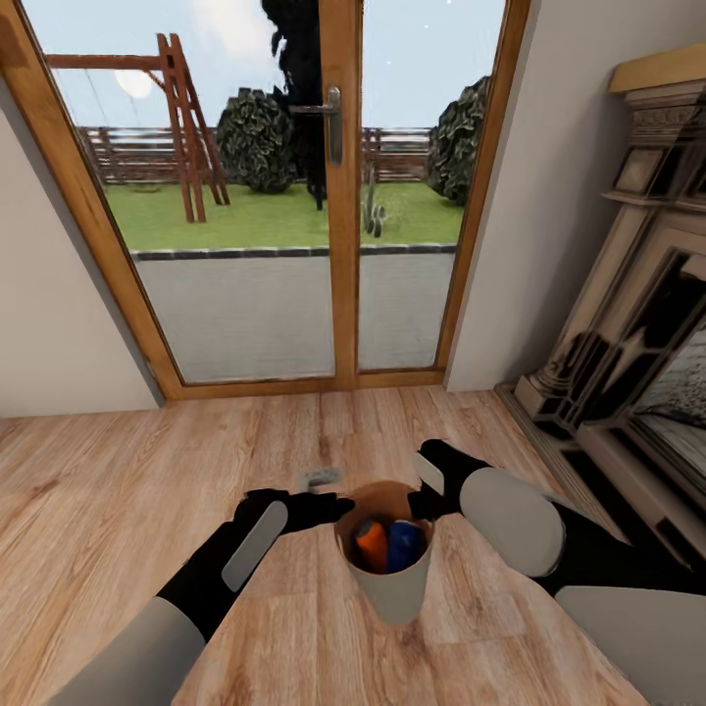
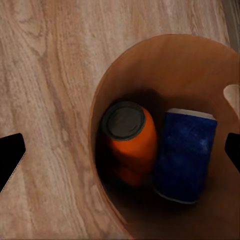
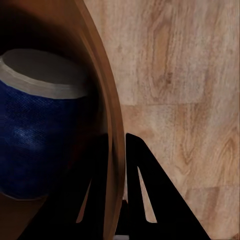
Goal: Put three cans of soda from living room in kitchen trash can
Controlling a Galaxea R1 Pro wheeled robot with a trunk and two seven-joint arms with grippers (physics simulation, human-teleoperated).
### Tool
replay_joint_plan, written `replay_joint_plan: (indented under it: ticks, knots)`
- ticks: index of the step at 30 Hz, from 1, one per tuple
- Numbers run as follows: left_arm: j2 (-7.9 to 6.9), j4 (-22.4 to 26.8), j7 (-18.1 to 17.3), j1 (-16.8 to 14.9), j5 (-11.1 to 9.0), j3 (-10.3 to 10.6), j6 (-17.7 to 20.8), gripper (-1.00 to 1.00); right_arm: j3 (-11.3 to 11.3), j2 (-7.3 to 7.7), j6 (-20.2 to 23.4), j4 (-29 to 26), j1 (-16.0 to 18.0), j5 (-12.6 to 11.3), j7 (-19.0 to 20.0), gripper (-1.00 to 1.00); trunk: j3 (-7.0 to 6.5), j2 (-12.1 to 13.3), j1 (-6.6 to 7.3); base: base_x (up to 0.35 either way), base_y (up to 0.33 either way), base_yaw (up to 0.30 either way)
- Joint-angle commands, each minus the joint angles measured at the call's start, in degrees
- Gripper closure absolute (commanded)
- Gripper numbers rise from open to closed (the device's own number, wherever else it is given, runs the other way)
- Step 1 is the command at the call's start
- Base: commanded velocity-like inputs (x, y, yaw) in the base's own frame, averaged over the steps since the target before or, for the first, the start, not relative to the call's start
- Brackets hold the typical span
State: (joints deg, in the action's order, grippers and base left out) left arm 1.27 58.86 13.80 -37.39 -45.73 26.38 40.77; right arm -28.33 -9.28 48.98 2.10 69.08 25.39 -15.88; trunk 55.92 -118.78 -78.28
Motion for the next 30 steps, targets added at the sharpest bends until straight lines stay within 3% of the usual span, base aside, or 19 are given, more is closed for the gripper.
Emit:
replay_joint_plan:
  ticks: [1,6,16,22,30]
  knots:
    - [-0.24,0.0,0.0,0.0,0.0,0.0,0.0,-1.0,0.5,0.27,0.0,0.0,0.0,-0.1,0.1,1.0,0.0,0.0,0.0,0.0,0.0,0.0]
    - [-1.91,-0.4,0.1,-0.1,0.1,-0.4,-0.1,-1.0,0.0,2.82,-0.2,-0.2,0.0,-0.4,0.4,1.0,0.0,0.0,0.0,0.0,0.0,0.0]
    - [-3.32,-1.5,0.4,-0.2,0.4,-2.1,-0.2,-1.0,-0.2,4.63,-0.4,-2.6,0.0,-0.7,0.9,1.0,0.0,0.0,0.0,0.0,0.0,0.0]
    - [-3.6,-5.2,0.7,-0.5,0.4,-2.2,-0.2,-1.0,-6.7,6.16,-0.7,-3.1,0.0,-0.6,1.0,1.0,0.0,0.0,0.0,0.0,0.0,0.0]
    - [-3.56,-7.6,0.7,-0.9,0.5,-2.2,-0.4,-1.0,-8.8,7.26,-0.9,-4.1,0.0,-0.6,1.0,1.0,0.0,0.0,0.0,0.0,0.0,0.0]
